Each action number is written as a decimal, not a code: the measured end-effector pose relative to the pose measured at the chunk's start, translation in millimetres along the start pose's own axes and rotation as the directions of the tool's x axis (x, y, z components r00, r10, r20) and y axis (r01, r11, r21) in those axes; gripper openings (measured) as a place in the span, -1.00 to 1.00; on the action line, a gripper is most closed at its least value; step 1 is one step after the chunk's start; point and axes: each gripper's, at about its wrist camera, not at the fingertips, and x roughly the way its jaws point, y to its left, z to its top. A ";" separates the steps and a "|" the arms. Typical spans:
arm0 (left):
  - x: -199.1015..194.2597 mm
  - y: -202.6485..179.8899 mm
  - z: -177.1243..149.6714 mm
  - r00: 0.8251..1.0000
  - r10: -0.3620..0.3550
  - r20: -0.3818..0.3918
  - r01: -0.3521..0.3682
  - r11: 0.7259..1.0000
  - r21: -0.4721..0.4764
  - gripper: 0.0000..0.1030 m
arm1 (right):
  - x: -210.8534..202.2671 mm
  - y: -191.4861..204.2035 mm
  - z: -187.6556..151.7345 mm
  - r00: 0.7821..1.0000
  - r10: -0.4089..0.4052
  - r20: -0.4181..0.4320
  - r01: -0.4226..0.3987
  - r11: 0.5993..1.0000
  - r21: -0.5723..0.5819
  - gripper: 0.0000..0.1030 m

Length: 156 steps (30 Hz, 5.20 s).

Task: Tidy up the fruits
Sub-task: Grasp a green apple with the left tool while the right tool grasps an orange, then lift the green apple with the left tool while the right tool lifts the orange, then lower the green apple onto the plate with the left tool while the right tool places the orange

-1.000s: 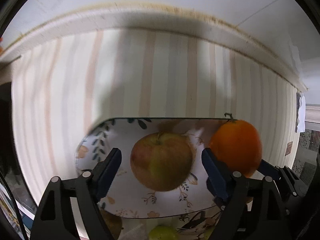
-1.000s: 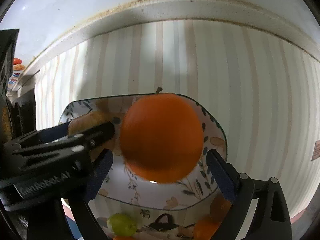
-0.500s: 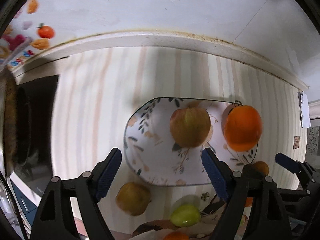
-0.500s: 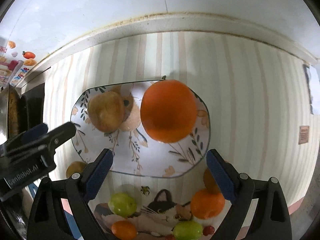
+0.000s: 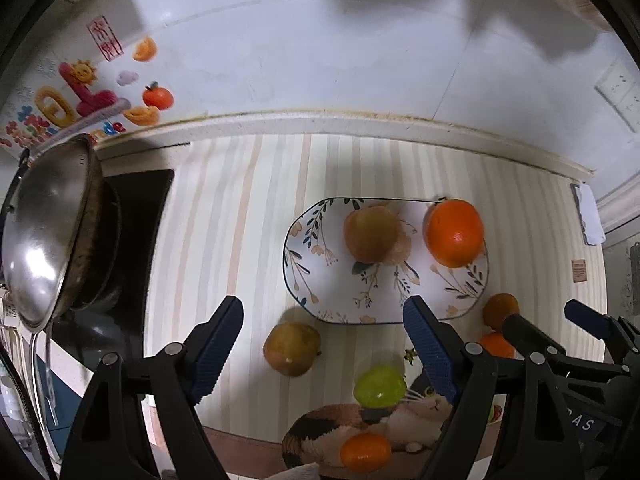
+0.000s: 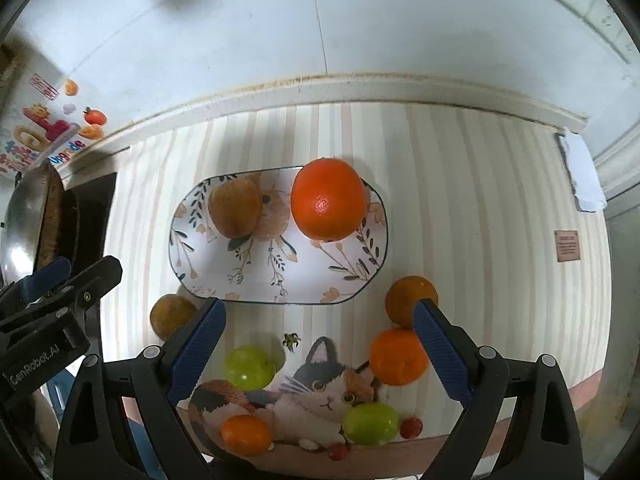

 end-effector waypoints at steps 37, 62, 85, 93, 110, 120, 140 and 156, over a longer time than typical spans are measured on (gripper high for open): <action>165.7 -50.7 -73.4 0.886 -0.123 -0.446 0.111 0.992 -0.053 0.22 | 136.9 -112.9 -76.1 0.959 0.132 -0.252 -0.038 0.937 0.348 0.36; 164.2 -41.6 -67.5 0.921 -0.037 -0.387 0.050 0.999 0.022 0.07 | 156.5 -66.6 -91.8 0.939 0.148 -0.311 -0.073 0.968 0.242 0.33; 169.0 -20.7 -47.7 0.872 -0.161 -0.463 0.144 0.987 -0.073 0.07 | 137.2 -62.2 -67.6 0.938 0.199 -0.283 -0.132 0.962 0.240 0.32; 187.6 -14.6 -66.9 0.830 -0.198 -0.522 0.172 0.980 -0.098 0.13 | 141.1 -57.9 -67.0 0.936 0.209 -0.285 -0.135 0.956 0.259 0.32; 189.5 -25.7 -83.4 0.812 -0.205 -0.547 0.210 0.976 -0.054 0.08 | 143.5 -65.1 -69.7 0.932 0.223 -0.287 -0.140 0.949 0.283 0.32; 204.0 -23.4 -98.6 0.853 -0.150 -0.501 0.149 0.988 -0.041 0.04 | 140.8 -64.5 -69.6 0.935 0.222 -0.275 -0.144 0.950 0.277 0.32; 127.2 4.3 -9.6 0.960 -0.134 -0.245 0.125 0.991 -0.050 0.04 | 115.7 -51.1 -11.3 0.968 0.206 -0.145 -0.174 0.962 0.209 0.32; 201.1 6.5 33.1 0.932 -0.063 -0.357 0.036 0.996 -0.083 0.05 | 145.2 -33.5 28.5 0.973 0.118 -0.200 -0.090 0.985 0.144 0.38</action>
